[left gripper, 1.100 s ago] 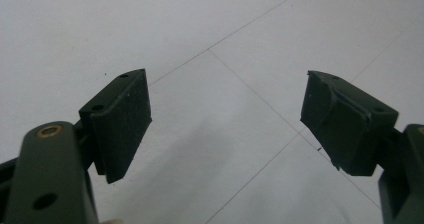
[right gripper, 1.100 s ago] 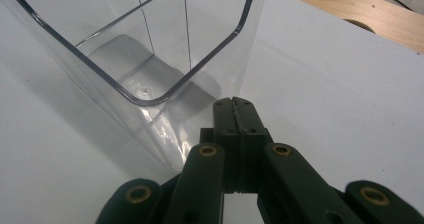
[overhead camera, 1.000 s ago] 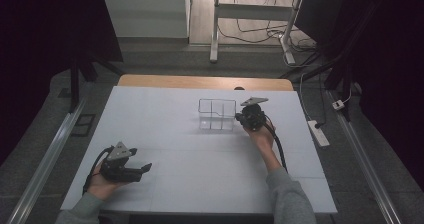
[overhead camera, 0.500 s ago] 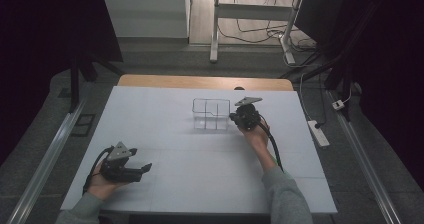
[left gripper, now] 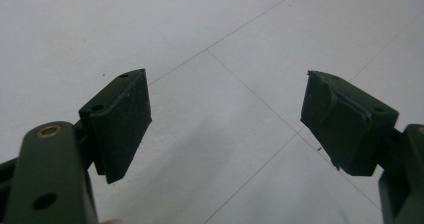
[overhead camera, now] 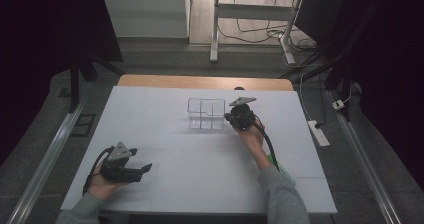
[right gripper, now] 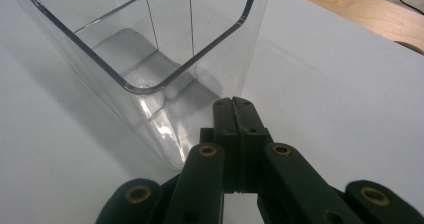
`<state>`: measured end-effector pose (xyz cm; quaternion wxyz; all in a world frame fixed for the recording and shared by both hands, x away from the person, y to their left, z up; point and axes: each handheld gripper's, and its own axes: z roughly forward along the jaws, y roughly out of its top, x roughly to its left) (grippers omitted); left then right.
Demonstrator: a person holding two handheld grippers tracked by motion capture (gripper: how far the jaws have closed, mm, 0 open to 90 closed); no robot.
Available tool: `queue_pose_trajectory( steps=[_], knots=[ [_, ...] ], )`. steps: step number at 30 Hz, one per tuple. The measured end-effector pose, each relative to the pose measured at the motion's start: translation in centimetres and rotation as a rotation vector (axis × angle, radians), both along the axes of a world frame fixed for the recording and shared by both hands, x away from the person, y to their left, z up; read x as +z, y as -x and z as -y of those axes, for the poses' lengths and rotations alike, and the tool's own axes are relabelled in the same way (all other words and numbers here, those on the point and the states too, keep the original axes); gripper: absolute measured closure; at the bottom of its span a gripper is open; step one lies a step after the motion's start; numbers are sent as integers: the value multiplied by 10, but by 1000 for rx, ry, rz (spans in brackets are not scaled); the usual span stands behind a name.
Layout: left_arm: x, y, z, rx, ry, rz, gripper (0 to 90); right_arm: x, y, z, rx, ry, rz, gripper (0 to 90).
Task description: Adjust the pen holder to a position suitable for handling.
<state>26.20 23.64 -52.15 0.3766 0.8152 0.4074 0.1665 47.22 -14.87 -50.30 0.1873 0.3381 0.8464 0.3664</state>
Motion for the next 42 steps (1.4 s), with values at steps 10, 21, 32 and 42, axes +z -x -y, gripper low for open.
queue_pose_trajectory(
  steps=[10,21,32,42],
  knots=[
    [1,0,0,2,2,6,199,2,1,2,1,0,-2,893],
    [0,0,-1,3,0,6,200,20,16,25,-15,-26,7,892],
    [0,0,-1,4,-1,4,200,31,34,51,-49,-37,-33,633],
    [0,-1,0,4,-2,4,200,35,51,70,-39,-17,-52,501]
  ],
)
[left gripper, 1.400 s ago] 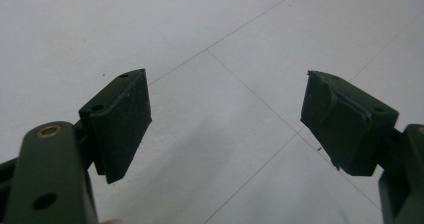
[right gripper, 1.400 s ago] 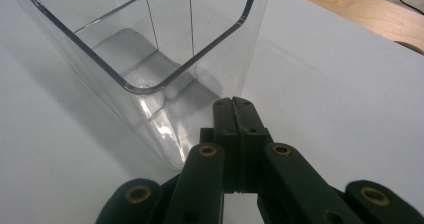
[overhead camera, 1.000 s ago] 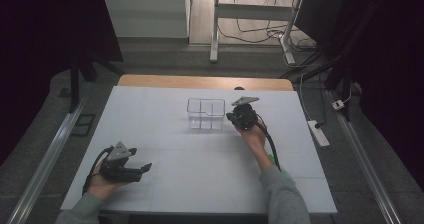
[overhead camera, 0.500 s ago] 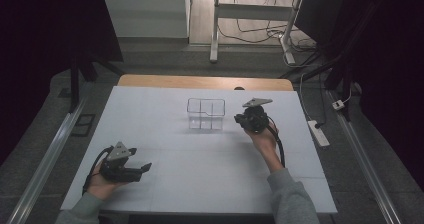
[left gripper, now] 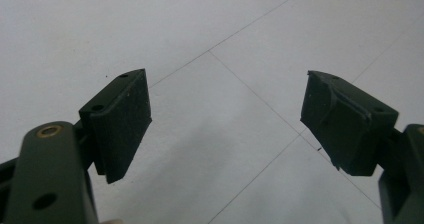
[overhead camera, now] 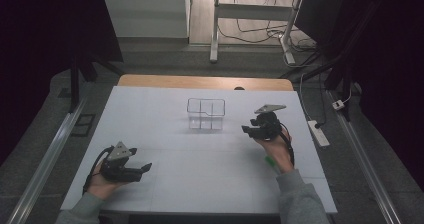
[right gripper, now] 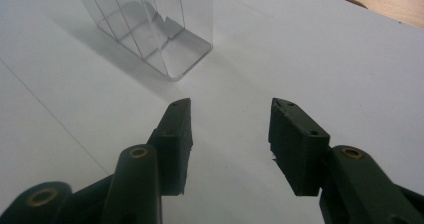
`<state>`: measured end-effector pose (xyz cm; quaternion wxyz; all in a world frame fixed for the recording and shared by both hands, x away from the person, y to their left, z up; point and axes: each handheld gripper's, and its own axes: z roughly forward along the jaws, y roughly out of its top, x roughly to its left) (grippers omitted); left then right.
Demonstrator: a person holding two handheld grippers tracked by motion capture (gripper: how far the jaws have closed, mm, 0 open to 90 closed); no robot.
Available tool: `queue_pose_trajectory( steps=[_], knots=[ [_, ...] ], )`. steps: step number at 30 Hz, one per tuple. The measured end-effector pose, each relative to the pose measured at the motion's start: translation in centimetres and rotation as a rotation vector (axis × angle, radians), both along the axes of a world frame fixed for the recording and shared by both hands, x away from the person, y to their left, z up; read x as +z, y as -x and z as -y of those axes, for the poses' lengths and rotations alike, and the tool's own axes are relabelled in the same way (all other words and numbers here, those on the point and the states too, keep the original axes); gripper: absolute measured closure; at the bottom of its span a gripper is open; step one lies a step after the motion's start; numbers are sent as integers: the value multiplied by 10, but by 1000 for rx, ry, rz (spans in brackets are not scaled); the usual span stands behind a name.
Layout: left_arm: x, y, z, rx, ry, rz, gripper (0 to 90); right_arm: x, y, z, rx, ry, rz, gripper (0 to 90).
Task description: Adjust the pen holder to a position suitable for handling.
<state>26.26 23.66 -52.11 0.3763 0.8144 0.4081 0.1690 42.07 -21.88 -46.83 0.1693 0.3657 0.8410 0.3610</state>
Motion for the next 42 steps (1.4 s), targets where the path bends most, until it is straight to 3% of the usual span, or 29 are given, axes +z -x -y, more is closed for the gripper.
queue_pose_trajectory(
  steps=[21,33,42],
  knots=[
    [-1,-1,1,-5,-3,-1,199,3,31,31,3,25,-12,424],
    [-1,-1,0,-6,-4,0,199,6,44,45,-2,24,-49,409],
    [0,-1,1,-9,-7,2,199,7,53,49,8,73,-96,401]
  ],
)
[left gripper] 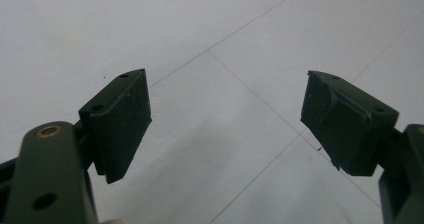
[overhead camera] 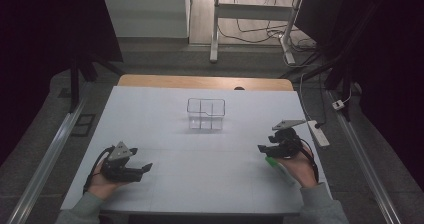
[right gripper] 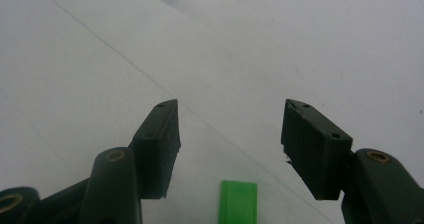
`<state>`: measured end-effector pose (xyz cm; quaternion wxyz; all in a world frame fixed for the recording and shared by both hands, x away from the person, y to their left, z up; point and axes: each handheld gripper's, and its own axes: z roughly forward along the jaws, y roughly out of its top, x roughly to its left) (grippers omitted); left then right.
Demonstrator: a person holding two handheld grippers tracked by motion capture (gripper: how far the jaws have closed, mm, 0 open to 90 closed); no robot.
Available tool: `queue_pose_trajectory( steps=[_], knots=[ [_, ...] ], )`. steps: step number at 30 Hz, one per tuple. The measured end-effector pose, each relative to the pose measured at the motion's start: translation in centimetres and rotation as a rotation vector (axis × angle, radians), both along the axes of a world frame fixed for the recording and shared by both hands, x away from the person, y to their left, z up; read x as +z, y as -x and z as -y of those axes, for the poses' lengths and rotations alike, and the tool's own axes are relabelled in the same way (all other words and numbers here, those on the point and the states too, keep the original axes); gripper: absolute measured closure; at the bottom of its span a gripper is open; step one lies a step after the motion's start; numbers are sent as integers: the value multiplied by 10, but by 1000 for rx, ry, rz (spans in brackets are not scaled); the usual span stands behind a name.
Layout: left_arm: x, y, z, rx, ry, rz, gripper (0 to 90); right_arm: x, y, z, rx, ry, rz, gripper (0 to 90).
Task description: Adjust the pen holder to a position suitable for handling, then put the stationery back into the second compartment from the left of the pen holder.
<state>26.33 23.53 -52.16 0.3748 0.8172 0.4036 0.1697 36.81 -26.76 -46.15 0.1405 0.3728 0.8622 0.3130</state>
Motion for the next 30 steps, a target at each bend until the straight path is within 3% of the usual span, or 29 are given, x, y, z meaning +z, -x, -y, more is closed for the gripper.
queue_pose_trajectory(
  steps=[30],
  knots=[
    [0,0,1,-4,-4,1,199,-9,0,11,-15,97,-158,372]
  ],
)
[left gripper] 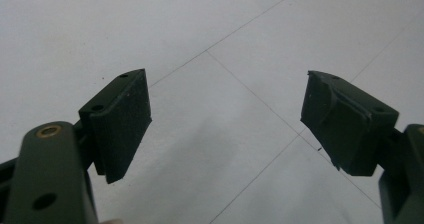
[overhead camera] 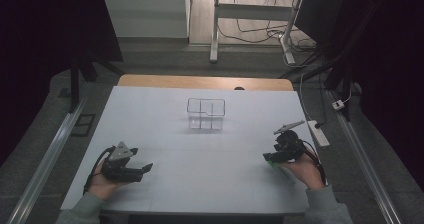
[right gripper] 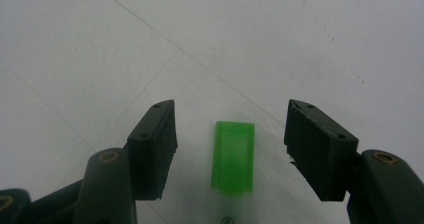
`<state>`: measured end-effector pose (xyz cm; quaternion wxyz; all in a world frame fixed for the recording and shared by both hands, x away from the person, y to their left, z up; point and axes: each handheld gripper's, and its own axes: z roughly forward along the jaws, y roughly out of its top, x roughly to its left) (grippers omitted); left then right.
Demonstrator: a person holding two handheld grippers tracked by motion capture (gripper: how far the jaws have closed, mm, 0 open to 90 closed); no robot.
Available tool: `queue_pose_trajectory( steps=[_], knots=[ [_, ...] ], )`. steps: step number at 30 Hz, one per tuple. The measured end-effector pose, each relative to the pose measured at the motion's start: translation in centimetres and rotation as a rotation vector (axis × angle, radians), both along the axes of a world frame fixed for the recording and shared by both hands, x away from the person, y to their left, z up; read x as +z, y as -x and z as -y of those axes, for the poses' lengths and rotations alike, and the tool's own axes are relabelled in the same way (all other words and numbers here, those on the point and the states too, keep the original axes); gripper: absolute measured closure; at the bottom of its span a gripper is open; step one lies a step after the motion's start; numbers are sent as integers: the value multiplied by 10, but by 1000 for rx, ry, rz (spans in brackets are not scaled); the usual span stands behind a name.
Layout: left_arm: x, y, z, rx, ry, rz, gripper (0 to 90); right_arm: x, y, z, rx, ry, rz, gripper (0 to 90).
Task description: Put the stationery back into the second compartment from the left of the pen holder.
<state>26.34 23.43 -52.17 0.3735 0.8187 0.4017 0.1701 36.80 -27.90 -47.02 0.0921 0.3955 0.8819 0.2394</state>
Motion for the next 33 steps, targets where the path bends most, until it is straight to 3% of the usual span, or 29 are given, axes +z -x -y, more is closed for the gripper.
queue_pose_trajectory(
  steps=[5,11,20,26,28,33],
  knots=[
    [0,0,0,0,0,0,199,-3,0,1,2,13,-29,372],
    [0,0,0,0,0,1,198,-11,-1,-3,23,67,-77,373],
    [0,0,0,-3,-1,1,198,-20,-2,-8,30,113,-97,389],
    [0,0,0,-3,-2,1,197,-22,-2,-9,32,140,-114,477],
    [0,0,0,-3,-1,1,198,-23,-1,-11,33,166,-105,518],
    [0,1,1,-4,-1,2,197,-23,-1,-12,11,175,-101,599]
  ],
)
